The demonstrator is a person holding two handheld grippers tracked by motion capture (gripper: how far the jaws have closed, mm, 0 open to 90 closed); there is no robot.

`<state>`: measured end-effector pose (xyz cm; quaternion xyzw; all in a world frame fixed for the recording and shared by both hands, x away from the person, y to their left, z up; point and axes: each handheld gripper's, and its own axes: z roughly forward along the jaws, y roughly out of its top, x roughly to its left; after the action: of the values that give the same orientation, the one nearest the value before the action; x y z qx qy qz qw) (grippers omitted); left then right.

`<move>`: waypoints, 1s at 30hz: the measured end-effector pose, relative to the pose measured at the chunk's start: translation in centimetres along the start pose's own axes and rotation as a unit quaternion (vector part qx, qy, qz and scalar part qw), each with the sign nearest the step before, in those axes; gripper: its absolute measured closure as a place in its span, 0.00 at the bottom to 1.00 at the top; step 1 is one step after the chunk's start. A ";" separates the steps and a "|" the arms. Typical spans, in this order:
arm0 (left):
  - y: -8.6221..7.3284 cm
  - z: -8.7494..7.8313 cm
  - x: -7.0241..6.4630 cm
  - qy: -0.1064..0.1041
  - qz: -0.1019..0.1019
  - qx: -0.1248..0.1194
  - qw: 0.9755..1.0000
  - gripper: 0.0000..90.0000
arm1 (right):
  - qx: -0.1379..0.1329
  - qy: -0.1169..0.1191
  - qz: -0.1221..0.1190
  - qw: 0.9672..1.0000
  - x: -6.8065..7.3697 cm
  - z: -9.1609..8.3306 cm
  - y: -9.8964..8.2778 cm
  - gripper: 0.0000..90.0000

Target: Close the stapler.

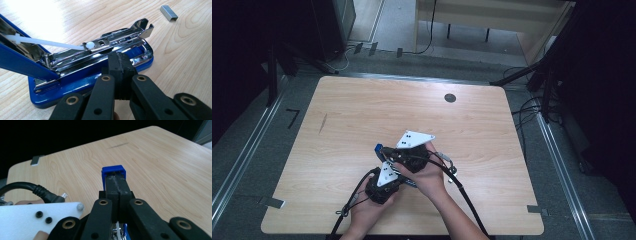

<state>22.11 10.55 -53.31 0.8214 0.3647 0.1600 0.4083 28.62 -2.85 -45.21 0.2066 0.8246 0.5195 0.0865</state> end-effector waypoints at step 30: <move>0.0 0.0 0.0 0.000 0.000 0.002 1.000 1.00 | 0.046 0.027 0.012 0.998 -0.9 3.1 -0.8 1.00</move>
<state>22.10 10.57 -53.29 0.8223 0.3645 0.1592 0.4070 30.34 -1.03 -47.35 0.2062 0.8471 0.4874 0.0480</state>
